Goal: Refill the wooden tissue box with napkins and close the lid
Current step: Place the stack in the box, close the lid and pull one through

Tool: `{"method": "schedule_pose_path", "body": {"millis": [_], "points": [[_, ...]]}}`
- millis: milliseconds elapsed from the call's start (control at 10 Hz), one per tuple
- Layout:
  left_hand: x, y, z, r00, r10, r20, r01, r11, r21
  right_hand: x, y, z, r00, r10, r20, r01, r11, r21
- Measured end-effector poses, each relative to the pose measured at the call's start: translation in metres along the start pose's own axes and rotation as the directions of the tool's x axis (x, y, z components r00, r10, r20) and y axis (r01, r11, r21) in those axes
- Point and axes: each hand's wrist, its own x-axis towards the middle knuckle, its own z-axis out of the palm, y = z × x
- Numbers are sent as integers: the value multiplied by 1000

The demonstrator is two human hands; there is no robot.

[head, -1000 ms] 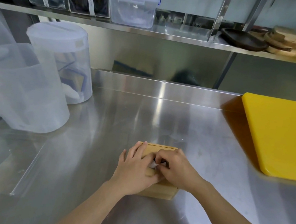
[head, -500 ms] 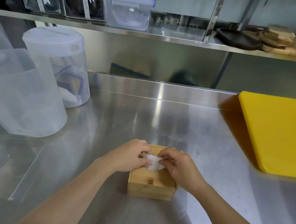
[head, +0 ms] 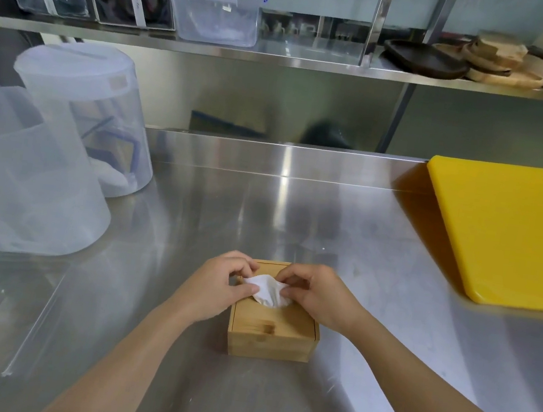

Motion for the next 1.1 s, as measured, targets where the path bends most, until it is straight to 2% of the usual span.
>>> {"method": "schedule_pose_path", "body": {"millis": [300,400,600,900,1100], "points": [[-4,-1,6,999,-39,-24,34,985,-167,-4,10,-4,994,15,-108,-3,993,115],[-6,4,10,998,-39,-39,31,983,-182,-8,15,-9,992,22,-125,6,975,220],[-7,10,11,994,-49,-94,22,964,-267,-11,22,-6,985,123,-122,-40,845,534],[-4,15,14,983,-56,-173,11,969,-249,-12,26,-4,975,166,-145,-48,801,597],[-7,17,10,965,-38,-260,-37,961,-275,-11,24,-13,951,207,-228,-14,769,639]]}}
